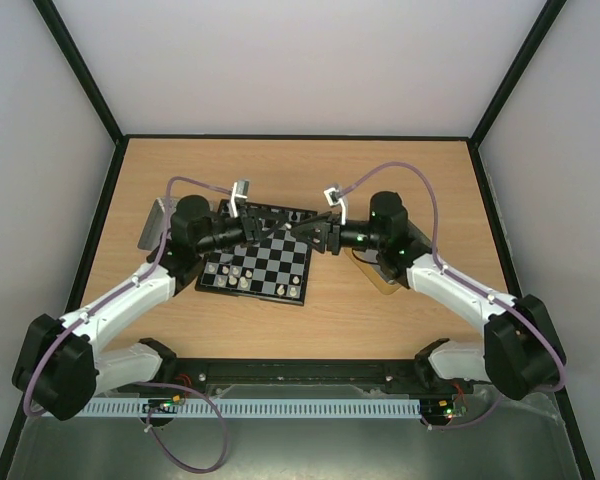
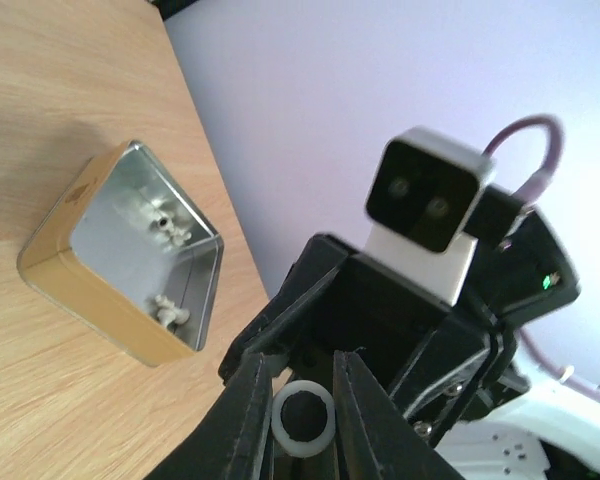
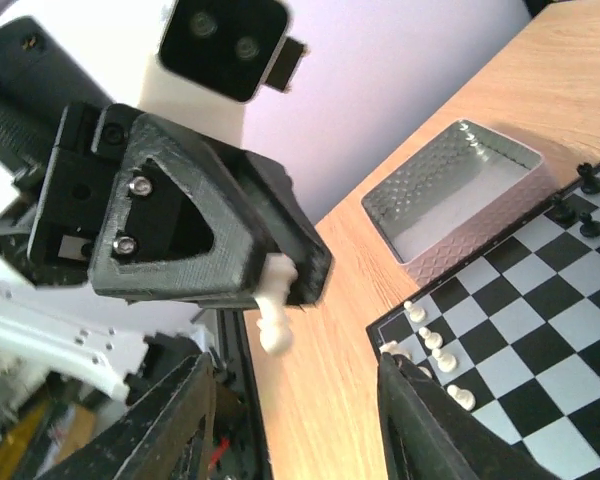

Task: Set up the chess pieces on the board
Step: Place the chess piece on the chessboard.

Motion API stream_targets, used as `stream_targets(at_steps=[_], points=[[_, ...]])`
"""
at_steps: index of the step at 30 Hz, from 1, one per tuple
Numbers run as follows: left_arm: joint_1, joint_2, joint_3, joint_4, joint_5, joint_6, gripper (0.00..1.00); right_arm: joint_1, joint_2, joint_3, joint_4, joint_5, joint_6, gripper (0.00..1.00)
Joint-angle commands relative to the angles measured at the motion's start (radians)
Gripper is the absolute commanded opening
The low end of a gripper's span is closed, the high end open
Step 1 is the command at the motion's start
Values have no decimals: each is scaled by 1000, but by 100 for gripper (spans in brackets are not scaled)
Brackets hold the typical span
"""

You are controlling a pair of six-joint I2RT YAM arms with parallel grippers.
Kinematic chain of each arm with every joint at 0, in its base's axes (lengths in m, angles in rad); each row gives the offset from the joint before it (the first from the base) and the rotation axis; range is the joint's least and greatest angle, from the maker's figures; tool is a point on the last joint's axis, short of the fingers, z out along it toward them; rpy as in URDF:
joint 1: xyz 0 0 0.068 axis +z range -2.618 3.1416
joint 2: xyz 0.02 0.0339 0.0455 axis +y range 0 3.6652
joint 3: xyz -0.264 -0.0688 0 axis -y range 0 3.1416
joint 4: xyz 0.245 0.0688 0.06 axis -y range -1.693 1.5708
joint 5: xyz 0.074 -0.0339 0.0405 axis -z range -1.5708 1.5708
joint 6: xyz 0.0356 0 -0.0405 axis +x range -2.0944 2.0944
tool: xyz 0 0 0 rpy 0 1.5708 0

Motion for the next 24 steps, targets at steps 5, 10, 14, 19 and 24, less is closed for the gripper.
stream_targets(at_steps=[5,10,14,19,24], points=[[-2,-19,-36,193,-98,-207,8,28,-10,-112,468,228,432,43],[-2,-13,-45,210,-118,-240,8,67,46,-112,587,261,534,42],[-2,-11,-56,222,-128,-261,8,77,78,-120,646,280,588,31],[-2,-9,-63,233,-132,-271,8,80,98,-136,702,284,632,18],[-2,-6,-68,247,-132,-275,8,85,115,-129,710,277,646,20]])
